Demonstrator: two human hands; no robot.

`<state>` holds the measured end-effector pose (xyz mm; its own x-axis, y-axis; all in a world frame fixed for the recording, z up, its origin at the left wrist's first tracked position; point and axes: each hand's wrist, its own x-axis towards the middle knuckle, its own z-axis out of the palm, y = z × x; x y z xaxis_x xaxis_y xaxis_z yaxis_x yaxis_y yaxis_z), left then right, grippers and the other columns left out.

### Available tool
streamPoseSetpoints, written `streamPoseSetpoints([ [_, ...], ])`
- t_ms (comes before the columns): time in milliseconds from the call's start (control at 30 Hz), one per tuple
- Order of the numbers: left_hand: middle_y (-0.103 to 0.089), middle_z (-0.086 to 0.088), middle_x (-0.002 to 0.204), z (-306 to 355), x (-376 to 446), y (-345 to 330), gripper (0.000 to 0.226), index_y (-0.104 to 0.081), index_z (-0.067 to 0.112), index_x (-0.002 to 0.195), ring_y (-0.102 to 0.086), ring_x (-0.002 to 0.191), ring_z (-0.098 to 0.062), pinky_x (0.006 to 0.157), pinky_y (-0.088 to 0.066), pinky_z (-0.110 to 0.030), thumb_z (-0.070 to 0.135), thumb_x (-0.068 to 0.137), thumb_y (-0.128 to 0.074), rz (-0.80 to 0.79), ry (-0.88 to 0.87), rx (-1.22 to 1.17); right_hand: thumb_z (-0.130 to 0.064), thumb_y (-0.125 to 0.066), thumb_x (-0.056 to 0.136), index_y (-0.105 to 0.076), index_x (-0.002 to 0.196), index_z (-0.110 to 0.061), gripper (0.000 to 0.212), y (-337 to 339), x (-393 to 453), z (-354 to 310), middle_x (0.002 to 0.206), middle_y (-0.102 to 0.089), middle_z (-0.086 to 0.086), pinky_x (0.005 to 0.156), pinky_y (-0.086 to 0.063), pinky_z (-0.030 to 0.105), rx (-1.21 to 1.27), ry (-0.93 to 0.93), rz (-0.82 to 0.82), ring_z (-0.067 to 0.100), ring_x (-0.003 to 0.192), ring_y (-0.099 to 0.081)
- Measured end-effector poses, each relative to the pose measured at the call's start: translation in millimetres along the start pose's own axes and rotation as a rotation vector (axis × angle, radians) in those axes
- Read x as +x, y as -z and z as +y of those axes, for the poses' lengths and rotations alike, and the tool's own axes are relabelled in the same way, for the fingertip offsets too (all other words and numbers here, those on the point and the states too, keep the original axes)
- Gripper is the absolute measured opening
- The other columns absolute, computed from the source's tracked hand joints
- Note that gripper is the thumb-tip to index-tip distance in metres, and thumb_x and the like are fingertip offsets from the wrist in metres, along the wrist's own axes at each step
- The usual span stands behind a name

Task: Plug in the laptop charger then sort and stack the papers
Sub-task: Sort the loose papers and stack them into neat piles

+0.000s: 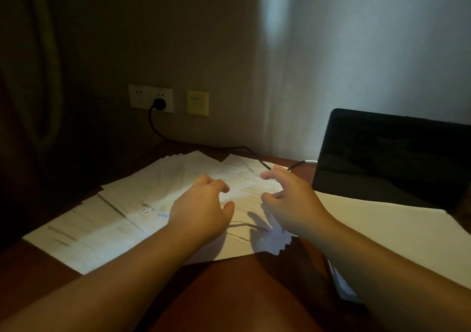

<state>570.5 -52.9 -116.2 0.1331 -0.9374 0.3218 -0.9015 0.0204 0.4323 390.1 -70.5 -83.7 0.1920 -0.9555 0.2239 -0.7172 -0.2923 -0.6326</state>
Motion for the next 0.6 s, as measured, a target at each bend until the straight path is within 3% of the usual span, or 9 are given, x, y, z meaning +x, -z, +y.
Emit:
streamPoseSetpoints([
  [67,-0.041,0.010,0.148,-5,6,-2,0.043,-0.053,0.037,0.135,-0.057,0.105,-0.007,0.084,-0.047,-0.020,0.047,0.094,-0.059,0.018,0.004,-0.007,-0.024,-0.062,0.095,-0.040,0.141,-0.045,0.055,-4,5,-3,0.165,-0.006,-0.010,0.080,-0.052,0.017,-0.051,0.052,-0.059,0.016,0.128,-0.052],
  [133,-0.037,0.008,0.152,-11,11,-4,0.044,-0.052,0.038,0.136,-0.055,0.113,-0.009,0.088,-0.048,-0.023,0.046,0.093,-0.059,0.038,0.003,-0.002,-0.029,-0.065,0.092,-0.019,0.147,-0.055,0.076,-8,9,-3,0.161,0.023,-0.013,0.077,-0.052,0.016,-0.155,0.131,-0.130,0.018,0.133,-0.046],
  [200,-0.028,0.004,0.159,-16,18,-7,0.049,-0.048,0.041,0.140,-0.045,0.133,-0.018,0.103,-0.047,-0.037,0.049,0.092,-0.059,0.039,0.004,0.045,-0.042,-0.067,0.088,0.003,0.145,-0.064,0.093,-15,15,-2,0.150,0.044,-0.017,0.098,-0.051,0.034,-0.286,0.229,-0.181,0.032,0.148,-0.022],
  [233,-0.021,0.003,0.161,-18,21,-8,0.053,-0.043,0.044,0.142,-0.036,0.141,-0.024,0.110,-0.042,-0.045,0.051,0.091,-0.058,0.025,0.011,0.081,-0.050,-0.067,0.086,0.009,0.143,-0.065,0.096,-19,17,-2,0.147,0.049,-0.016,0.108,-0.043,0.045,-0.329,0.254,-0.203,0.036,0.151,-0.006],
  [300,-0.008,0.003,0.165,-21,26,-10,0.062,-0.033,0.049,0.146,-0.018,0.150,-0.031,0.116,-0.029,-0.057,0.055,0.089,-0.057,-0.004,0.035,0.147,-0.059,-0.065,0.084,0.017,0.139,-0.066,0.099,-27,23,0,0.144,0.053,-0.015,0.115,-0.027,0.058,-0.361,0.264,-0.243,0.038,0.150,0.012],
  [400,0.005,0.003,0.166,-25,31,-14,0.069,-0.022,0.054,0.147,-0.006,0.152,-0.036,0.118,-0.018,-0.063,0.059,0.088,-0.056,-0.023,0.059,0.186,-0.050,-0.068,0.084,0.025,0.128,-0.072,0.106,-35,31,4,0.143,0.053,-0.017,0.115,-0.015,0.067,-0.377,0.244,-0.340,0.038,0.147,0.022],
  [500,0.017,0.003,0.165,-30,32,-14,0.073,-0.015,0.056,0.147,-0.002,0.152,-0.039,0.117,-0.018,-0.067,0.061,0.087,-0.056,-0.005,0.075,0.198,-0.050,-0.068,0.085,0.026,0.129,-0.070,0.105,-41,35,8,0.147,0.049,-0.016,0.113,-0.008,0.068,-0.387,0.247,-0.348,0.036,0.146,0.025],
  [600,0.043,0.003,0.155,-33,32,-8,0.085,0.003,0.058,0.147,-0.003,0.151,-0.043,0.116,-0.022,-0.066,0.059,0.086,-0.057,0.019,0.084,0.146,-0.052,-0.067,0.084,0.024,0.128,-0.073,0.104,-46,34,12,0.144,0.052,-0.016,0.112,-0.003,0.068,-0.377,0.246,-0.318,0.037,0.146,0.026],
])
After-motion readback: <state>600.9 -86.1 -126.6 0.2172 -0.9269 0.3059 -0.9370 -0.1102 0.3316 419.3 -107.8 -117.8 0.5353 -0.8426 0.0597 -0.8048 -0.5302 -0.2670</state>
